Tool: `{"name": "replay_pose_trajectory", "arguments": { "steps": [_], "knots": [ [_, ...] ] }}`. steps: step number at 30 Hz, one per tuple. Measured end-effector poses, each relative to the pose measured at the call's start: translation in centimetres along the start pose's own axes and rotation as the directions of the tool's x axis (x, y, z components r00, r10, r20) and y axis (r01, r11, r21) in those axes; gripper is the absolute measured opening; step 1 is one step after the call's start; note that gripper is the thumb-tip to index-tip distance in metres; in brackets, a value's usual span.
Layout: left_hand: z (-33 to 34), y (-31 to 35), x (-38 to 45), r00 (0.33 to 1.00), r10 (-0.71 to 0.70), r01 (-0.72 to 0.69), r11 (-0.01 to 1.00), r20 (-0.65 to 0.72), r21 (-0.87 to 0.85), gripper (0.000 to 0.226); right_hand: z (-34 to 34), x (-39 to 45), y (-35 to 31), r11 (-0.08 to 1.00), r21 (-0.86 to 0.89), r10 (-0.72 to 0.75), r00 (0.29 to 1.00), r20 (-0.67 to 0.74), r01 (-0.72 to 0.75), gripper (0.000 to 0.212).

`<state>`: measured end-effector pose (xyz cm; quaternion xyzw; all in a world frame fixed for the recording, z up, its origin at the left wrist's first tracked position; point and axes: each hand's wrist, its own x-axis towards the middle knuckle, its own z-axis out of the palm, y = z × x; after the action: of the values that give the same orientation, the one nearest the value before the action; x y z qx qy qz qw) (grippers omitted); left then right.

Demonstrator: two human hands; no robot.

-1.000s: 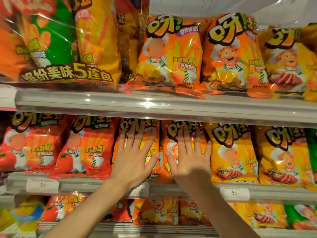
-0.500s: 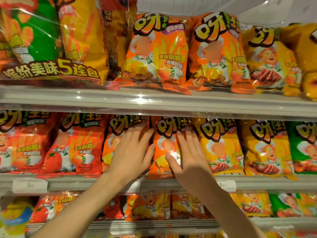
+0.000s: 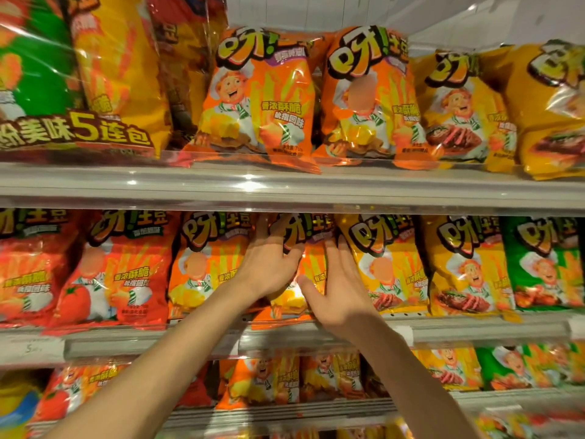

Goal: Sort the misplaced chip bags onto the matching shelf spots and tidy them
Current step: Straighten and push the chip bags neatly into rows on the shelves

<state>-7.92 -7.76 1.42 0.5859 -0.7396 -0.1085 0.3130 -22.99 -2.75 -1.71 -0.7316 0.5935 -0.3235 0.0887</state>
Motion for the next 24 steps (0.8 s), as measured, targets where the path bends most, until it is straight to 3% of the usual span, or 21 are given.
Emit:
{"name": "replay_pose_trajectory", "arguments": {
  "steps": [6,11,16,22,24],
  "knots": [
    [1.0,-0.9,-0.1,0.996,0.067,-0.072,0.994,-0.066,-0.082,0.067,-0.7,3.1,-0.8,0.973,0.182,0.141,0.99,0.004,-0.139,0.077],
    [1.5,-1.6,-1.0,0.988,0.115,-0.127,0.986,-0.107,-0.108,0.066,-0.2,1.9,-0.4,0.968,0.231,0.117,0.991,-0.058,-0.101,0.081],
    [1.4,-1.5,-1.5,0.971,0.169,-0.176,0.984,-0.166,-0.025,0.063,0.4,1.5,-0.5,0.968,0.244,0.096,0.986,-0.135,-0.061,0.081],
    [1.2,-1.5,-0.8,0.996,0.086,-0.083,0.989,-0.028,0.121,0.058,1.3,2.5,-0.5,0.986,0.16,0.074,0.989,-0.13,-0.052,0.079],
    [0.5,-1.1,-1.3,0.987,0.159,-0.149,0.972,-0.04,0.179,0.048,1.3,2.5,-0.4,0.989,0.142,0.066,0.99,-0.123,-0.048,0.077]
  ]
}}
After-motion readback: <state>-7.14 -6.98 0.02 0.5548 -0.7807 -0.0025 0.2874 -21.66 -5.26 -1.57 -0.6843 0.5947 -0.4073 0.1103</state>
